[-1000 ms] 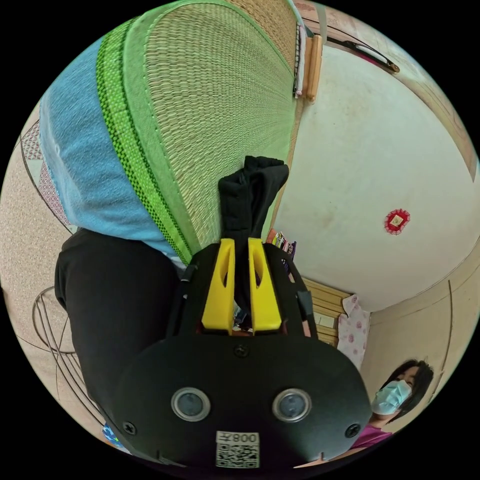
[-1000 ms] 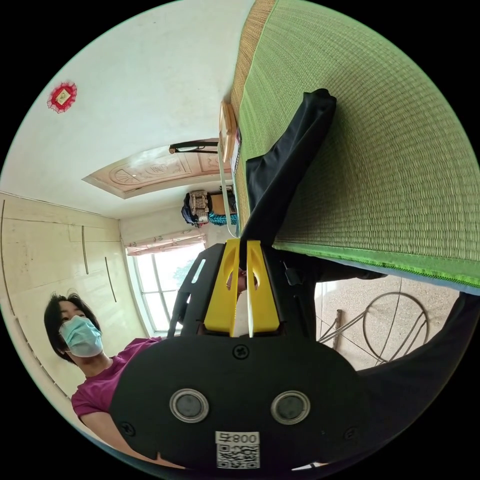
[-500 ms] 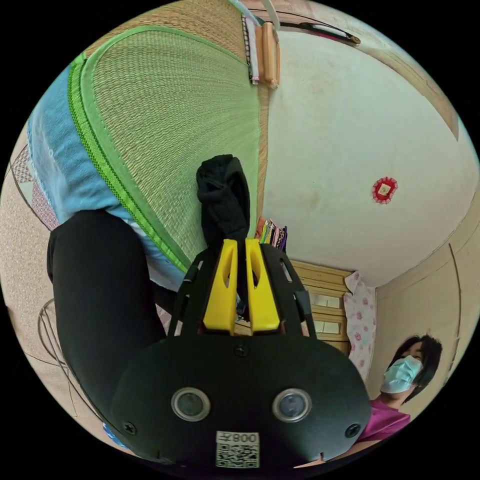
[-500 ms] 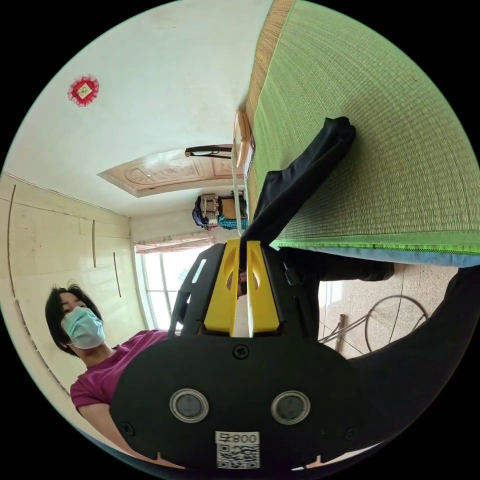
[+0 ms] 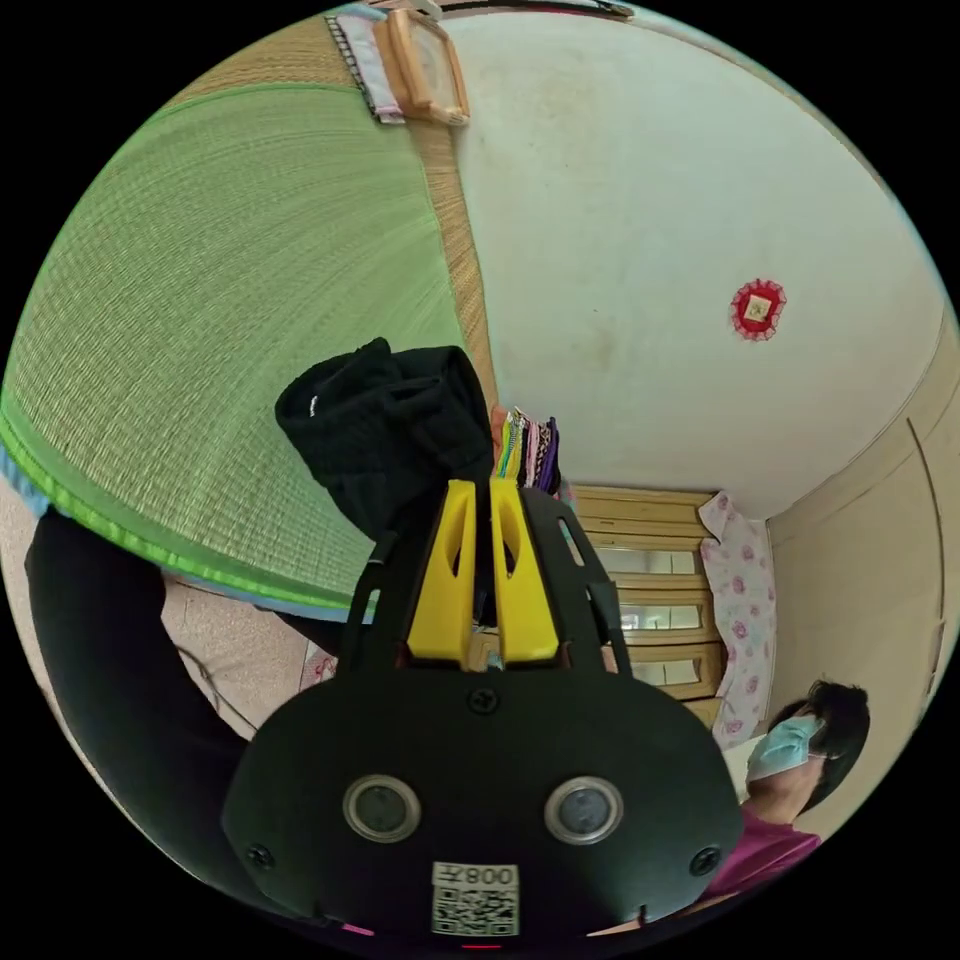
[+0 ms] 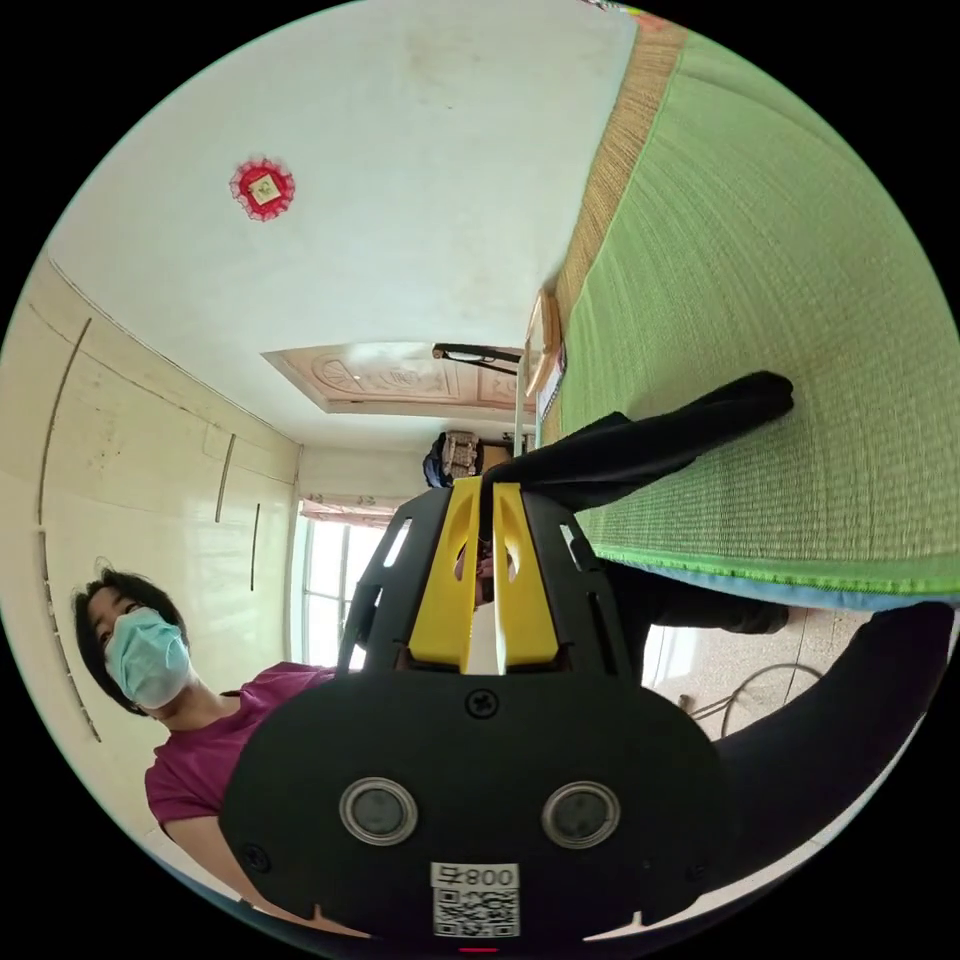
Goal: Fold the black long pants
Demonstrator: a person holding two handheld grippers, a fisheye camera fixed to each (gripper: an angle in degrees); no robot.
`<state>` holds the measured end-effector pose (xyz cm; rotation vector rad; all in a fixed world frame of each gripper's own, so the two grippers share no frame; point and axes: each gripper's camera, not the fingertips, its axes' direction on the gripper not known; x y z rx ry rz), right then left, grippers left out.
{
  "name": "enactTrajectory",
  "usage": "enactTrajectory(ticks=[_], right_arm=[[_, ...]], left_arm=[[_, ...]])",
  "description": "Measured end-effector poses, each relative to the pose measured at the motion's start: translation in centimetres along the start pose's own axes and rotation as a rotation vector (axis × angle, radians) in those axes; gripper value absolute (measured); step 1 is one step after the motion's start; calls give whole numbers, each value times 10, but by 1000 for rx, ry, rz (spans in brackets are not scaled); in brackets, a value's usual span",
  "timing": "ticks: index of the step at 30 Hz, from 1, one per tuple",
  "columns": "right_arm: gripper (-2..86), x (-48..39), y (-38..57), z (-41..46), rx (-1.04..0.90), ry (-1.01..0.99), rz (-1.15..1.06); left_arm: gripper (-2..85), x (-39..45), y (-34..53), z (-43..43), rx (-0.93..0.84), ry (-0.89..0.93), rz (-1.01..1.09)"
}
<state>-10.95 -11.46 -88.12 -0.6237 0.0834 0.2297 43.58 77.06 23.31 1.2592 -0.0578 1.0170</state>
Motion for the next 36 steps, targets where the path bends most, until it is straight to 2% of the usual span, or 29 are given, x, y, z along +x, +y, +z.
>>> enactTrajectory(ticks=[5,10,15,16,18,22,24,26,28,30,36], right_arm=[[13,-66,-45,-75,92,24,-119],[11,-195,-82,-200,245,112,-352],[10,-307,-59,-330,450,241,-549],[10,-323,-45,-360,503,262,-580],[10,-336,-22,-400,573,301,-610],[9,-296,30,-467,711,365,-539],[9,-247,46,-483,733,366,-430],[8,-191,60,-492,754,375,-267],[7,-132,77,-487,735,354,-125],[7,-109,86,-478,730,285,-117],[4,-96,103,-471,806,191,-121]], left_arm=[[25,77,-42,152,-77,21,83],[24,196,-72,342,-184,139,240],[26,347,-59,583,-362,296,466],[26,360,-55,610,-383,306,491],[26,398,-33,716,-473,329,562],[25,402,5,875,-632,276,600],[23,369,28,968,-750,98,582],[20,335,39,1023,-836,-43,549],[19,310,44,1052,-842,-23,506],[17,290,38,1076,-824,101,385],[11,320,52,1122,-876,52,543]])
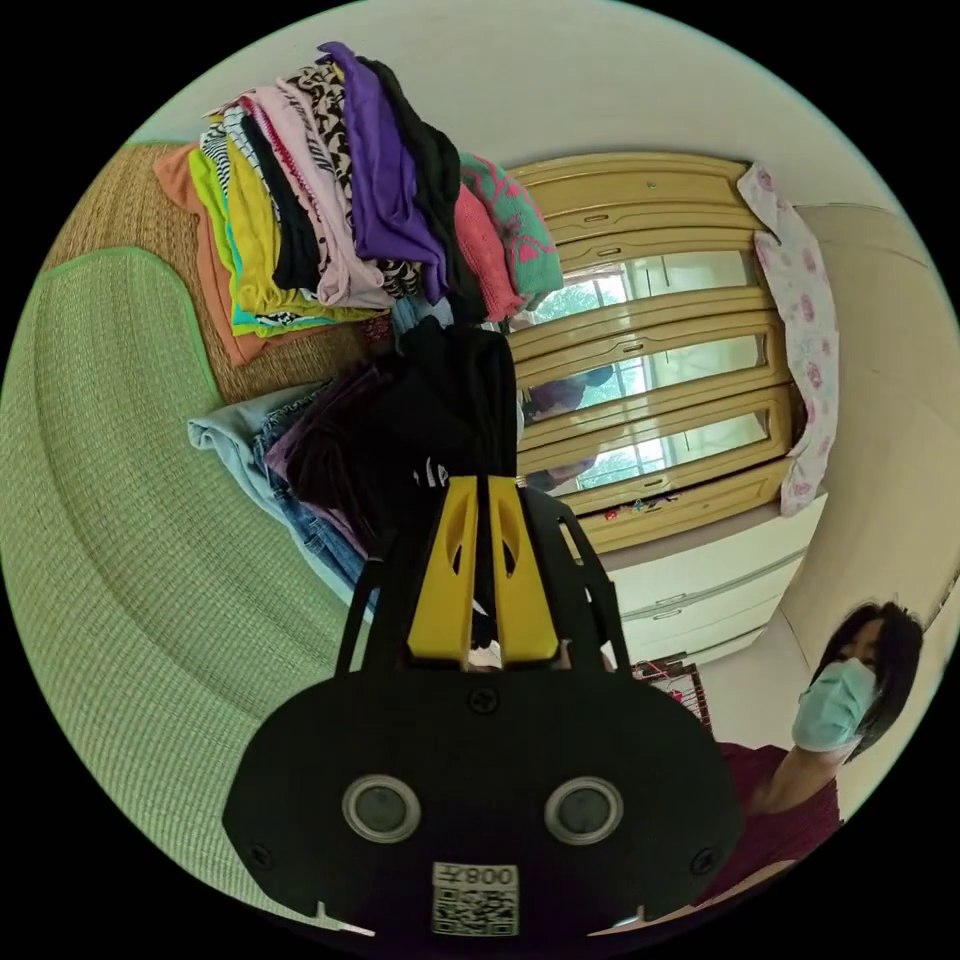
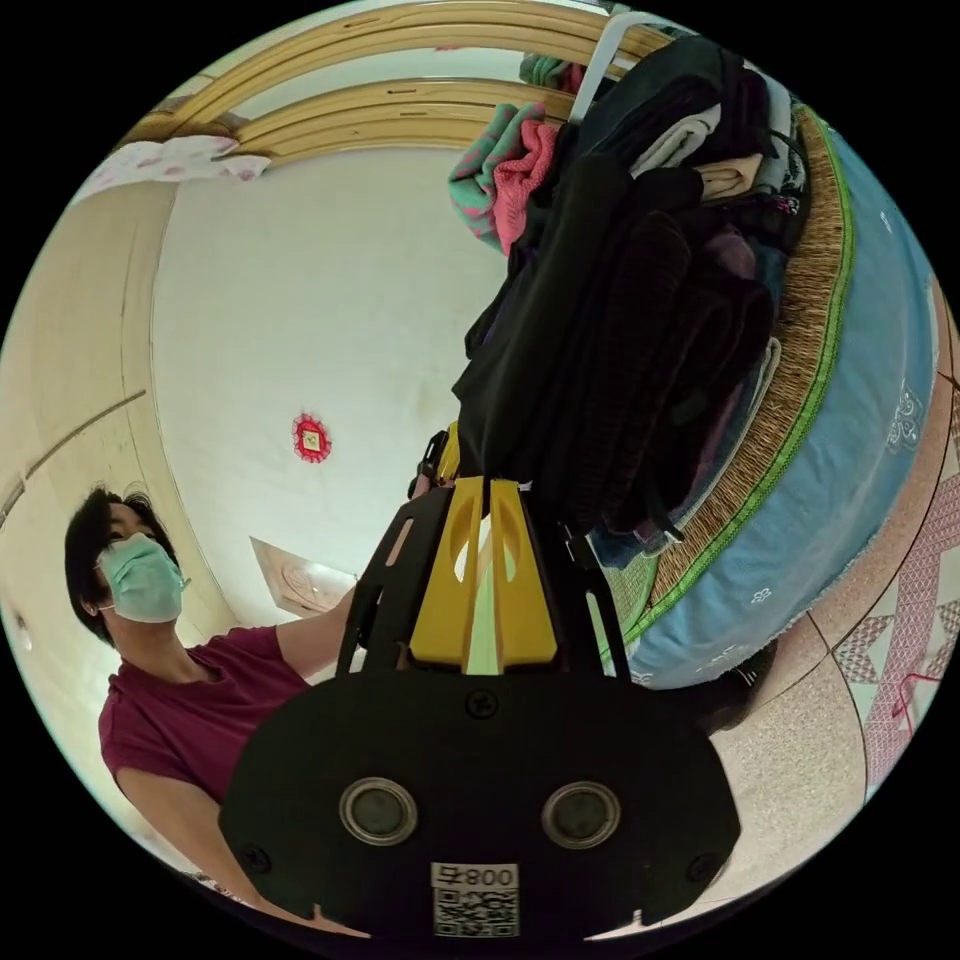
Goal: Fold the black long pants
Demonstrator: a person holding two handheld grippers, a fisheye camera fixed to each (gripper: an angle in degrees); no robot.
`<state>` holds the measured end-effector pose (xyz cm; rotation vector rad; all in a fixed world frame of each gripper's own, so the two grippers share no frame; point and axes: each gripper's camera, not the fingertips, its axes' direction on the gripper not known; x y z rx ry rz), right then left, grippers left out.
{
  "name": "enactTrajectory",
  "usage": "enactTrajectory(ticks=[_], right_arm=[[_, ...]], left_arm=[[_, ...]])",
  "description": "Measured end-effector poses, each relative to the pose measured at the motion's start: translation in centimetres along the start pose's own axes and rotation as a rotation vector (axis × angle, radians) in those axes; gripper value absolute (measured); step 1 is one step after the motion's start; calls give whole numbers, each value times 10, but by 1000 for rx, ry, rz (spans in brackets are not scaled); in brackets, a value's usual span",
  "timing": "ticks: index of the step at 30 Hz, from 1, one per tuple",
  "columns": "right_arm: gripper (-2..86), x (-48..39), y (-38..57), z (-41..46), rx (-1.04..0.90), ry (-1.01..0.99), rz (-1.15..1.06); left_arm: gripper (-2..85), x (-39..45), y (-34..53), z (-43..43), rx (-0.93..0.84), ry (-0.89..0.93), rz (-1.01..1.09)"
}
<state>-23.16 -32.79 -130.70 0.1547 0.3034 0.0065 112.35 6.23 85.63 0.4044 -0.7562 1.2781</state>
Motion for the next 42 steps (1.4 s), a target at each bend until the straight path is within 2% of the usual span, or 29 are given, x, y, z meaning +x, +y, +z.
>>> enactTrajectory(ticks=[4,8,13,18,20,31,34,36,38,40,42], right_arm=[[1,-7,25,-12,46,4,46],[0,-41,32,-23,98,61,0],[0,-136,-11,24,33,316,-272],[0,-166,-18,114,-111,555,-427],[0,-164,-7,143,-136,662,-465],[1,-196,32,205,-49,778,-653],[1,-203,30,209,-43,774,-625],[1,-211,26,205,-36,746,-598],[0,-221,24,199,-12,712,-601],[0,-227,22,194,52,723,-597],[0,-218,17,200,30,744,-571]], left_arm=[[4,18,-11,5,67,-76,45],[1,54,-36,29,114,-96,134],[0,97,-75,97,25,-245,289],[0,85,-98,157,-43,-490,286],[0,73,-100,162,-22,-476,239],[0,73,-112,195,-19,-471,204],[0,77,-109,195,29,-369,154],[0,88,-103,195,85,-244,187],[0,95,-100,201,88,-202,213],[0,98,-100,216,28,-262,225],[0,92,-100,240,-83,-365,214]])
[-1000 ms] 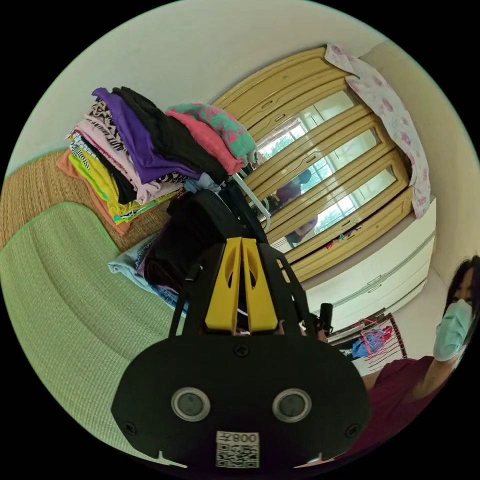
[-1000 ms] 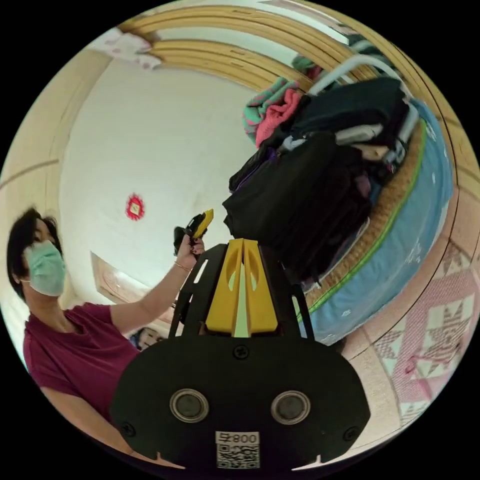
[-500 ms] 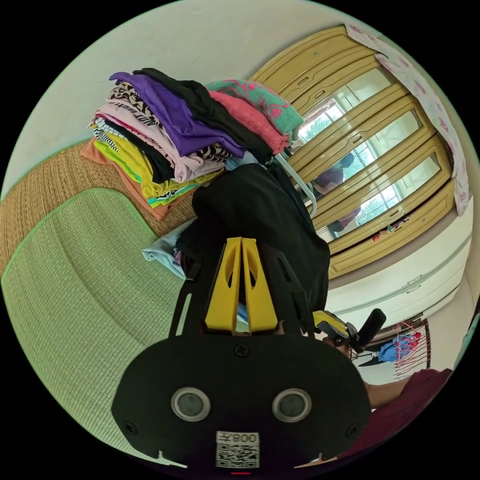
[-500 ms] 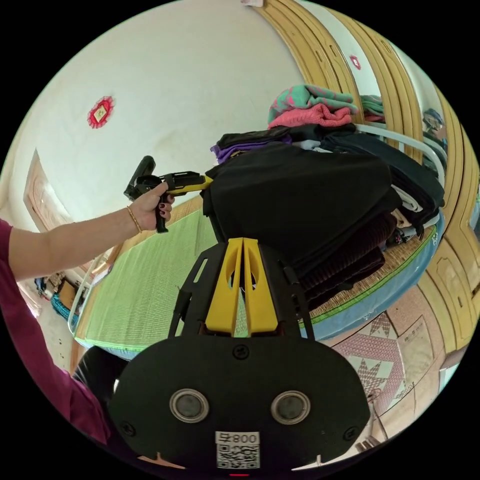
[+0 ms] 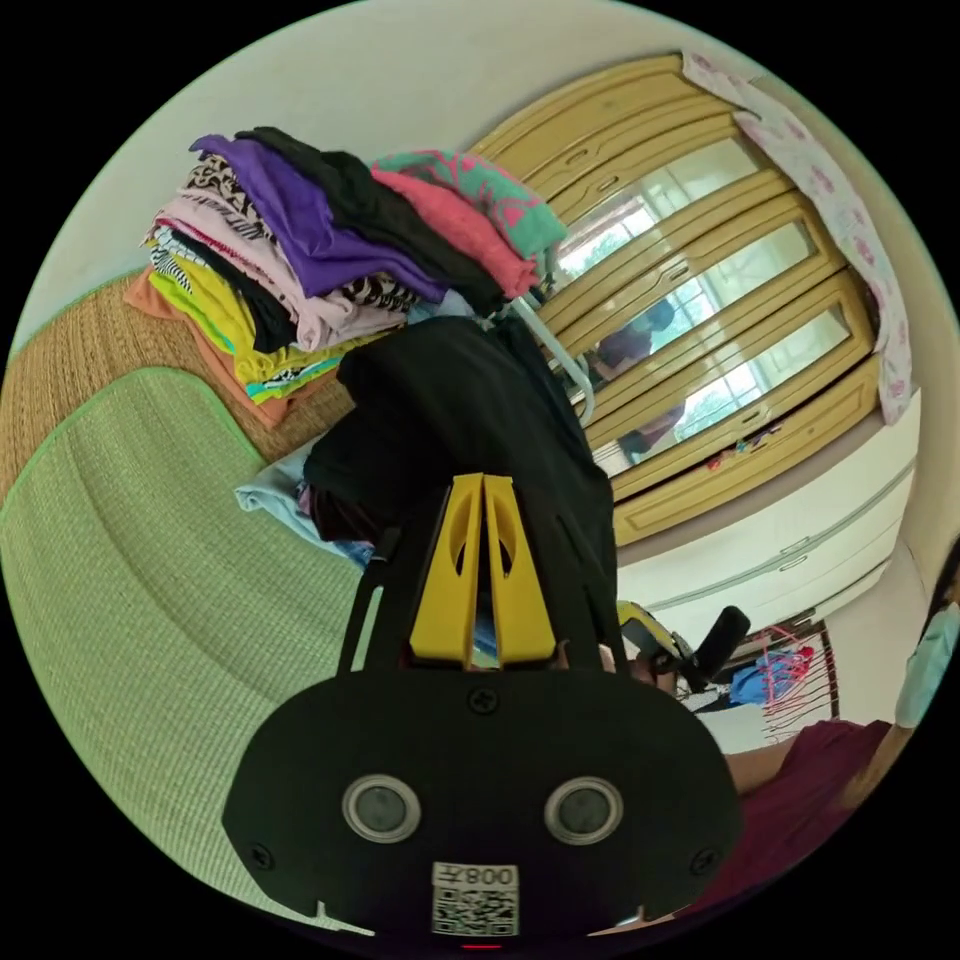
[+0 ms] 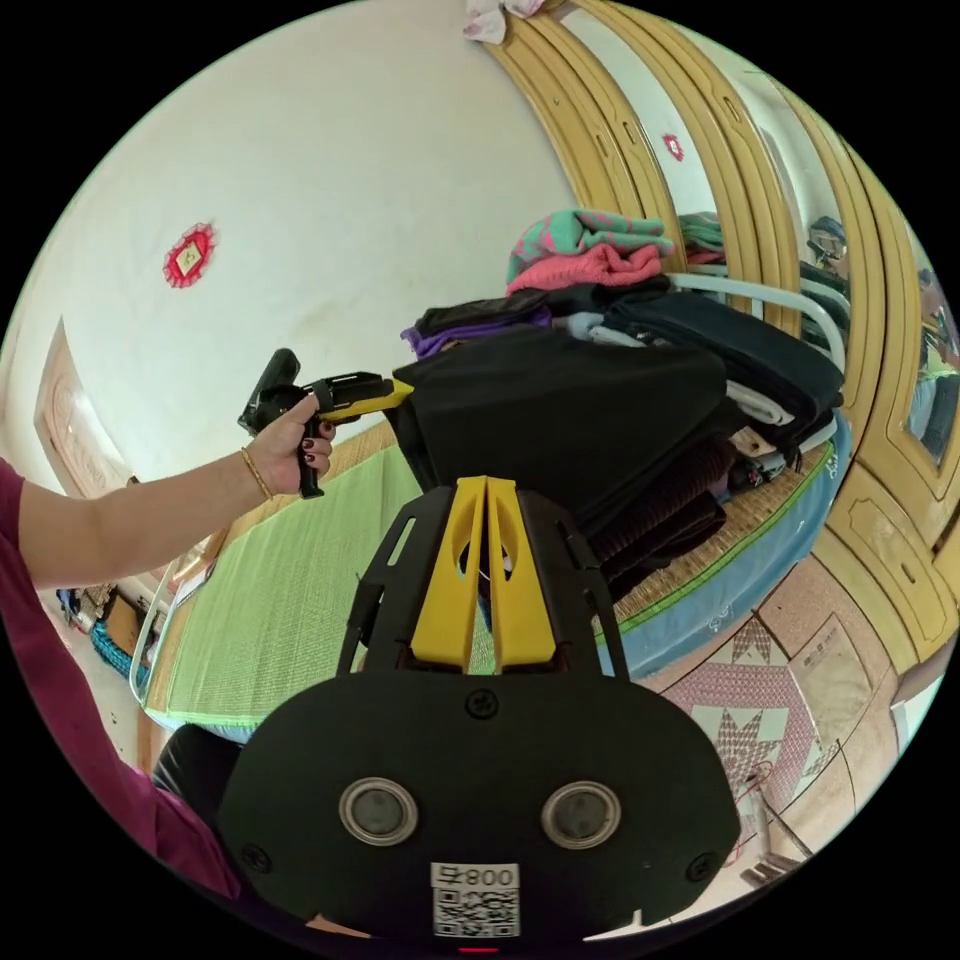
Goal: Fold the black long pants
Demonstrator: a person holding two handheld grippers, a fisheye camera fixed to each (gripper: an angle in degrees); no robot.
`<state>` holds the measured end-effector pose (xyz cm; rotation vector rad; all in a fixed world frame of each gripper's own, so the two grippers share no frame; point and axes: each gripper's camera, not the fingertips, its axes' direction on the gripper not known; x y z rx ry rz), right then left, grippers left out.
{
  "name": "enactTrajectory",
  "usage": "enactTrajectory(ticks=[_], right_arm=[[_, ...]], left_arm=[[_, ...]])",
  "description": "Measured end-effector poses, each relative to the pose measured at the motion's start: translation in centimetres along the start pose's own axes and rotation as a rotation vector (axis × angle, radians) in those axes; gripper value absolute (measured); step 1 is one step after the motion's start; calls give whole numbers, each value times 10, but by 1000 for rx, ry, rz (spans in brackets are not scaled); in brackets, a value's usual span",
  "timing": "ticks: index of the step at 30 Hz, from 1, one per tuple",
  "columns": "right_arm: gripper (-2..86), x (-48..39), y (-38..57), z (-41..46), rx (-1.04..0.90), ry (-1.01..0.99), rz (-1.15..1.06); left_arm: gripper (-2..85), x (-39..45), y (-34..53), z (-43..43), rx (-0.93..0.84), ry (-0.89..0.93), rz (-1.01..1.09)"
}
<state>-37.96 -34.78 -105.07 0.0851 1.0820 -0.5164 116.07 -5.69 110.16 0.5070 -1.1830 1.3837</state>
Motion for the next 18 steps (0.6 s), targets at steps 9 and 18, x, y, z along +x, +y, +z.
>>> enactTrajectory(ticks=[9,18], right_arm=[[2,13,-14,17,-11,-76,45],[39,56,-89,-4,138,141,-27]], left_arm=[[0,25,43,-1,40,118,-2],[1,51,169,47,-382,-267,104]])
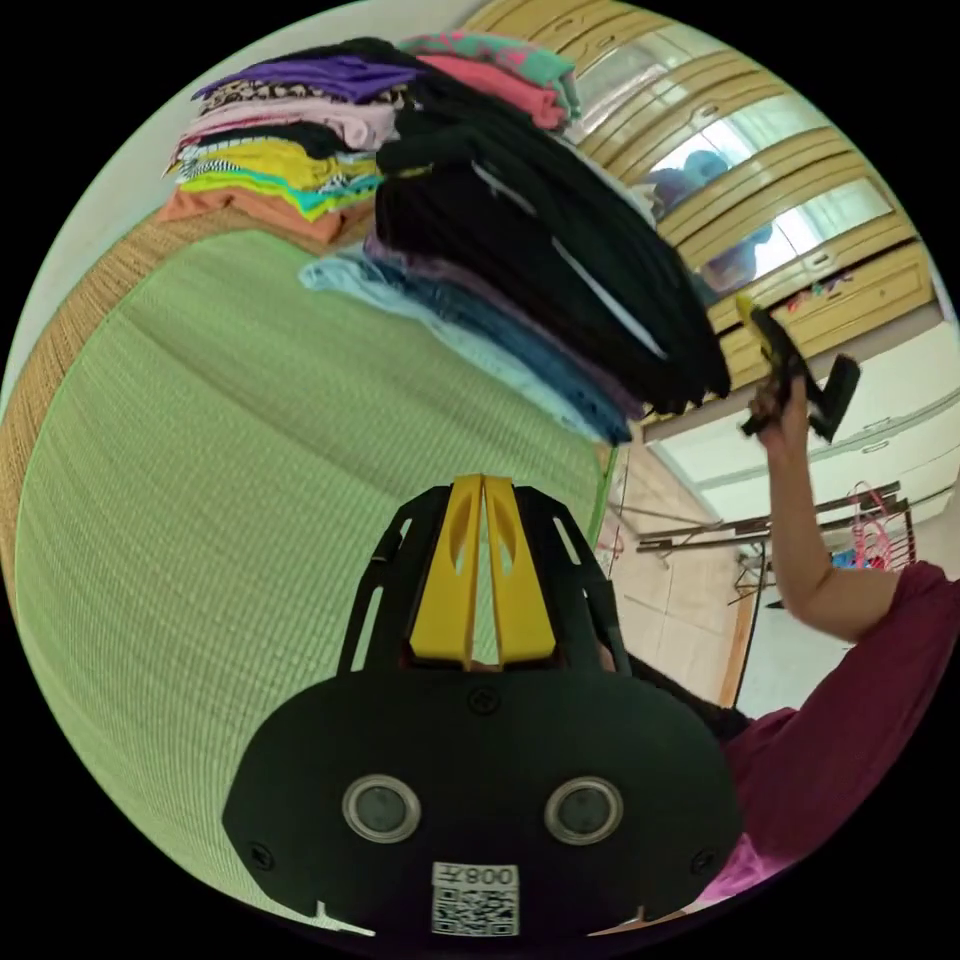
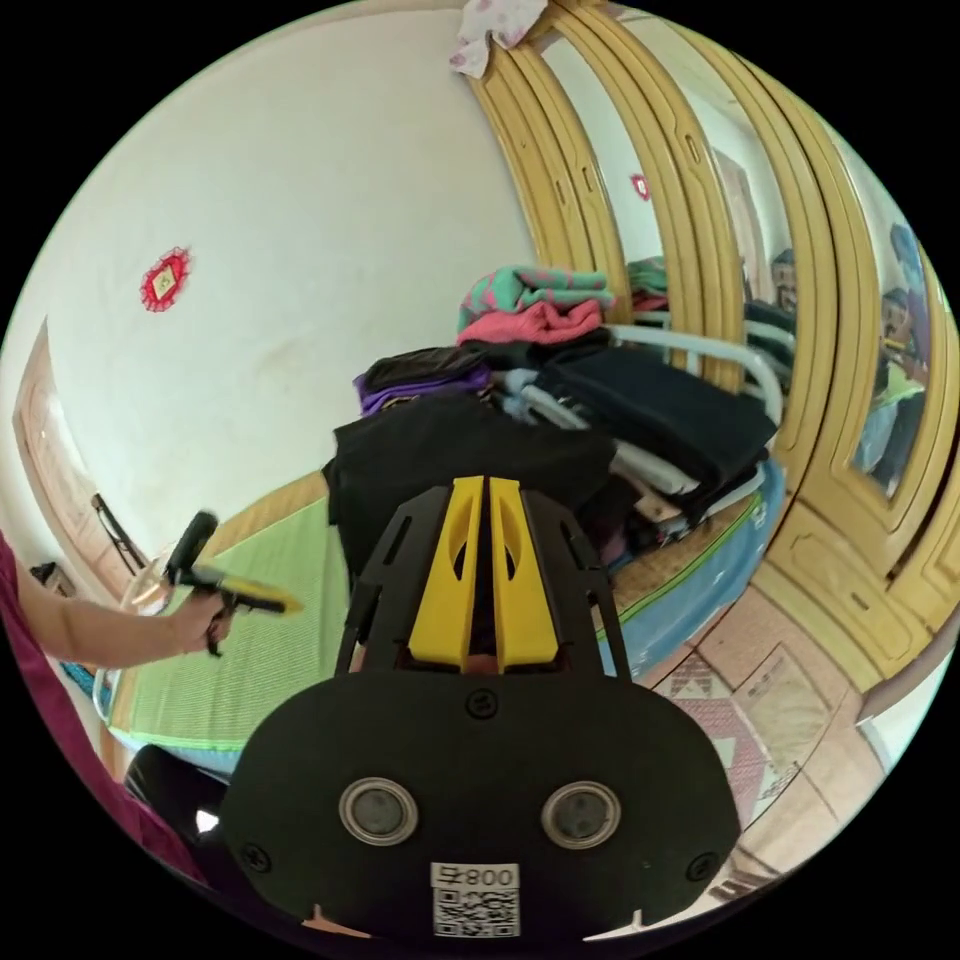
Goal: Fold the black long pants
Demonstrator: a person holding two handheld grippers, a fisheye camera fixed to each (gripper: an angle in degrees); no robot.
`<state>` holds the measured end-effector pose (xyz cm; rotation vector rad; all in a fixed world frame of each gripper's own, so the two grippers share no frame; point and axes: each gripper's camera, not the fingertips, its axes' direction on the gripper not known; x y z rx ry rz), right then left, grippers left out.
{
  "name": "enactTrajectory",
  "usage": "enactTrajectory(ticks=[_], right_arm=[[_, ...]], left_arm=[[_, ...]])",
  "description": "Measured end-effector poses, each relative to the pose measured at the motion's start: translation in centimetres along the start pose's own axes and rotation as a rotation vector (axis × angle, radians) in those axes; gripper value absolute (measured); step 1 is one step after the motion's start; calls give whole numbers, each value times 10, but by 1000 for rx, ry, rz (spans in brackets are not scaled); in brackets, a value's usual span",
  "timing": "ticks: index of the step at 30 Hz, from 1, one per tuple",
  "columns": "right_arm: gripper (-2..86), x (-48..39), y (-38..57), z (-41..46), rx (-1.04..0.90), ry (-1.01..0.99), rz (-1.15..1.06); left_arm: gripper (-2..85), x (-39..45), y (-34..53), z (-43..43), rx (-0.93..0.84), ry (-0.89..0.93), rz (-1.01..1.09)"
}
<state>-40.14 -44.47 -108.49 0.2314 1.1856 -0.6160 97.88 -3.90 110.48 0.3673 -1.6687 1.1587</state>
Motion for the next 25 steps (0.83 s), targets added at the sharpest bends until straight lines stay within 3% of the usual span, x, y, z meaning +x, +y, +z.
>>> enactTrajectory(ticks=[5,19,25], right_arm=[[82,42,-88,60,-46,122,-59],[94,124,-224,310,-420,438,-105],[63,169,-231,325,-365,307,-34]], left_arm=[[1,33,45,44,-168,-102,40],[2,84,115,-1,-33,-203,53],[2,95,150,-34,-19,-247,62]])
